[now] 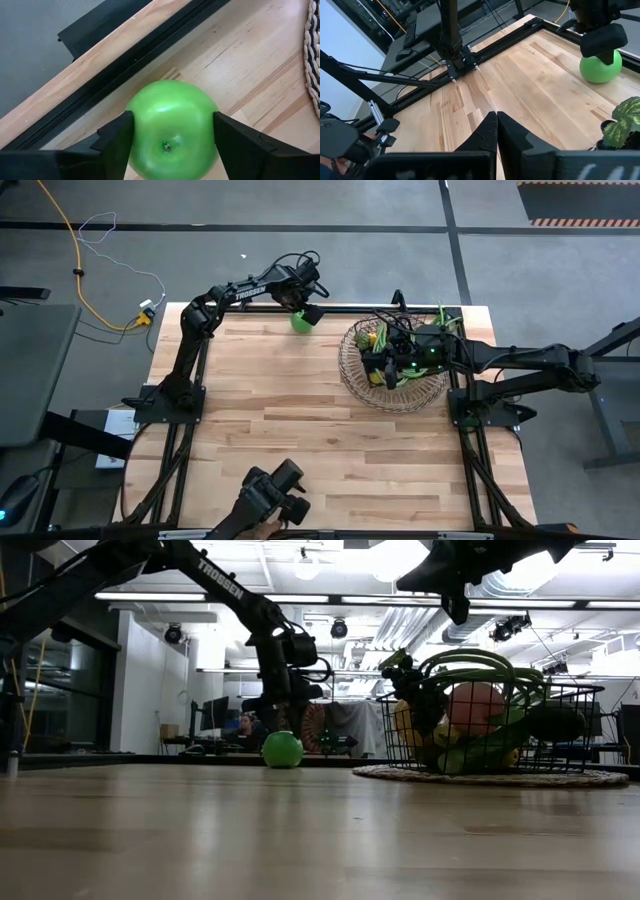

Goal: Build produce basket
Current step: Put the green apple into the wire basket

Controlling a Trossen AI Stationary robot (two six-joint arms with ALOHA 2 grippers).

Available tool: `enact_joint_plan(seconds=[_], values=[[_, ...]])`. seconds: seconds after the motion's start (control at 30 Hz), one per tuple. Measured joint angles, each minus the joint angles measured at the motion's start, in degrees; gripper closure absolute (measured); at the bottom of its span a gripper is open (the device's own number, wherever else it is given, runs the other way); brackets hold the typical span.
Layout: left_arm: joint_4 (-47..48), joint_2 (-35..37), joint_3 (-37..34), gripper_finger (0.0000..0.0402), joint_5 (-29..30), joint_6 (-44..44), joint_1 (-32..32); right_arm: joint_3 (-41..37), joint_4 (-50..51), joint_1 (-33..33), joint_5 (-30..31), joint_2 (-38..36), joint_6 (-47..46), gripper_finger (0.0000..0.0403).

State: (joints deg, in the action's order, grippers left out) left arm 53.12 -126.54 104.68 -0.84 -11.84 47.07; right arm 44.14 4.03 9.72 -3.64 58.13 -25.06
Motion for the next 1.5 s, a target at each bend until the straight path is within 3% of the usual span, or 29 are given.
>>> enact_joint_plan(seconds=[0.2, 0.4, 0.63, 0.8, 1.03, 1.23, 1.5], values=[[-0.2, 0.4, -0.1, 0.0165, -0.2, 0.0, 0.0, 0.0, 0.0, 0.0, 0.0, 0.0, 0.0, 0.0403], [-0.2, 3.0, 1.2, 0.0166, -4.7, -0.1, 1.2, 0.0, 0.0, 0.0, 0.0, 0.0, 0.6, 0.0403], [-2.7, 11.3, 1.7, 0.0167, -9.5, -0.1, 2.4, 0.0, 0.0, 0.0, 0.0, 0.0, 1.4, 0.0403], [-3.4, 19.4, 1.8, 0.0167, -18.5, 0.9, 1.3, 0.0, -0.3, 0.0, 0.0, 0.0, 2.2, 0.0403], [-4.5, 32.3, 1.1, 0.0167, -18.9, 1.2, -4.5, 0.0, -0.5, 0.0, 0.0, 0.0, 3.0, 0.0403], [-15.8, 47.4, -12.4, 0.0167, -10.4, -3.9, -13.1, 0.0, -0.9, 0.0, -1.1, 0.0, 3.6, 0.0403], [-45.0, 67.5, -43.7, 0.0167, -0.9, -7.3, -27.8, 0.0, -5.9, 0.0, -4.5, 0.0, 4.7, 0.0403]])
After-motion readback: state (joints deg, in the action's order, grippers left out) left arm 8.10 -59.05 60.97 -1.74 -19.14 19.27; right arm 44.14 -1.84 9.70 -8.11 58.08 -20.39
